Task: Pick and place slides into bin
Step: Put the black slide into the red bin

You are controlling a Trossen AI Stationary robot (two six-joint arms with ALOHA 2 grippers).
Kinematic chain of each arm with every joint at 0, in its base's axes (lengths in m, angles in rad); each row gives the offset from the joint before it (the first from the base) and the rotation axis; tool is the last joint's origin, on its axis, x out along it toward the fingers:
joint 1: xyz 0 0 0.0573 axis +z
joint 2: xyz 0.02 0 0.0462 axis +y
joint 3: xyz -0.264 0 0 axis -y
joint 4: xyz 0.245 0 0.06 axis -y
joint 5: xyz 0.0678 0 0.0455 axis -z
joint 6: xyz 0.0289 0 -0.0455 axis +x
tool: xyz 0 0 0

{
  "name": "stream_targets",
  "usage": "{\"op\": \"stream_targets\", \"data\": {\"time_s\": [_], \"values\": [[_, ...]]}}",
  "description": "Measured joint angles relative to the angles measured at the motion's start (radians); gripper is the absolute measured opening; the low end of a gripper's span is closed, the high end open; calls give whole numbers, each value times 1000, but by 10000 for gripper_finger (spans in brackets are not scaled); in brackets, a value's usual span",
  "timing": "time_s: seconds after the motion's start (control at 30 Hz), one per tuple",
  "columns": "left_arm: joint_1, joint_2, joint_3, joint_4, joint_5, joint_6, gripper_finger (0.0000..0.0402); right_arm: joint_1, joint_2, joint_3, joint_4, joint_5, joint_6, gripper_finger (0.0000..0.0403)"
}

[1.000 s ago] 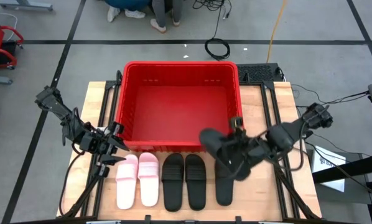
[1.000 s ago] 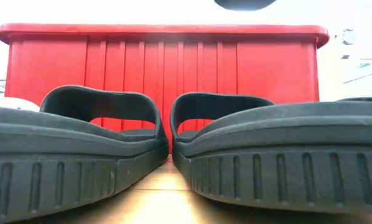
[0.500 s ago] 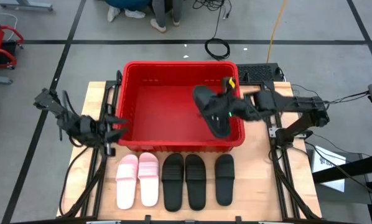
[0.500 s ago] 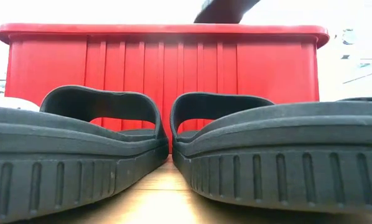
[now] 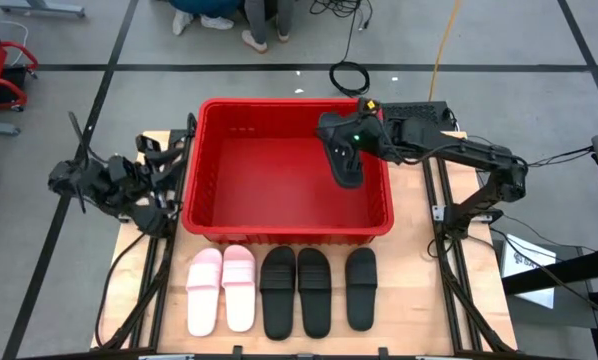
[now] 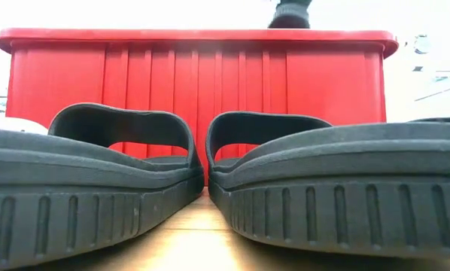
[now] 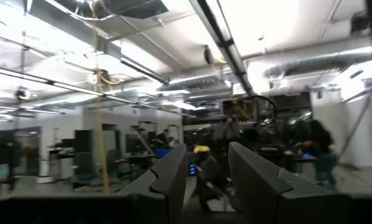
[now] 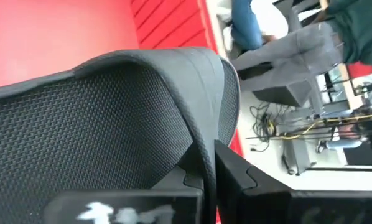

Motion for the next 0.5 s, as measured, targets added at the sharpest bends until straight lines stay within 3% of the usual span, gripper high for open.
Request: {"op": "stream_targets", "data": {"time_s": [0.17, 0.5], "values": [[97, 34, 124, -168, 56, -33, 127, -38, 0, -104, 76, 47, -23, 4], [277, 107, 202, -230, 154, -113, 127, -74, 0, -287, 217, 53, -34, 4]]}}
